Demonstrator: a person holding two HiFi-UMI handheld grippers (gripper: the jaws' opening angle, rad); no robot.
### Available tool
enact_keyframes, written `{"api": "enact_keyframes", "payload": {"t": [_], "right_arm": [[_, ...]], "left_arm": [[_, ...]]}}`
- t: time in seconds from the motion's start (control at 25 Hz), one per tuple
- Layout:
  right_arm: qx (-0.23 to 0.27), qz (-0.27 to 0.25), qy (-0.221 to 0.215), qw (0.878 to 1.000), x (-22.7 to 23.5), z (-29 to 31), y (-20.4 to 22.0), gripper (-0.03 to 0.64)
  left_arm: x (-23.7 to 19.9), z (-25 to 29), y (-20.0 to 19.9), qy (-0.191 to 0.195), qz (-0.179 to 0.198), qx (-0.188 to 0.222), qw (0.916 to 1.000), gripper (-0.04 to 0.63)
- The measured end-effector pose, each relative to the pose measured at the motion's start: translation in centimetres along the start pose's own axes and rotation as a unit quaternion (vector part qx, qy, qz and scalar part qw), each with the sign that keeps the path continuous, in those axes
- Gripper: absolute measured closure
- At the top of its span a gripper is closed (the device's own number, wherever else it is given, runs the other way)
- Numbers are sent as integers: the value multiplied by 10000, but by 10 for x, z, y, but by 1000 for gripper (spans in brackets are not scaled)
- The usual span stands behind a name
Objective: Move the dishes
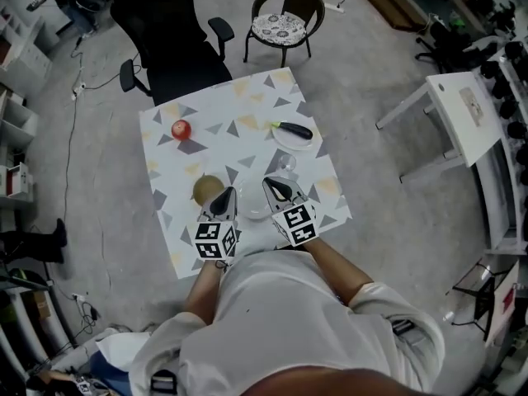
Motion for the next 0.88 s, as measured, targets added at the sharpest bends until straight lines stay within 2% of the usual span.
{"api": "enact_keyframes", "payload": {"t": [0.28,0.44,0.64,0.88], "right_arm": [[645,-59,36,9979,-1,-25,-57,618],[892,-133,135,9958,0,-37,-76,618],[1163,-251,261,9926,2,-51,-95,618],[1282,-276,323,9908,3,-56,-105,618]], "left_arm": [[4,-16,-52,-145,352,580,9976,575],[6,-25,-75,-166,385,855,9955,575],[11,-35,-109,-221,598,1264,9899,575],[10,-45,-114,-311,670,1341,9882,575]]}}
Point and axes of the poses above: the fingertips, and each gripper's own axes: z forward along the fingers, x to its right, y out of its underside, the point moved 3 cm from there along -z, backward along the fingers, and after that the axes turned 8 degrees about z, right-handed, at the moved point
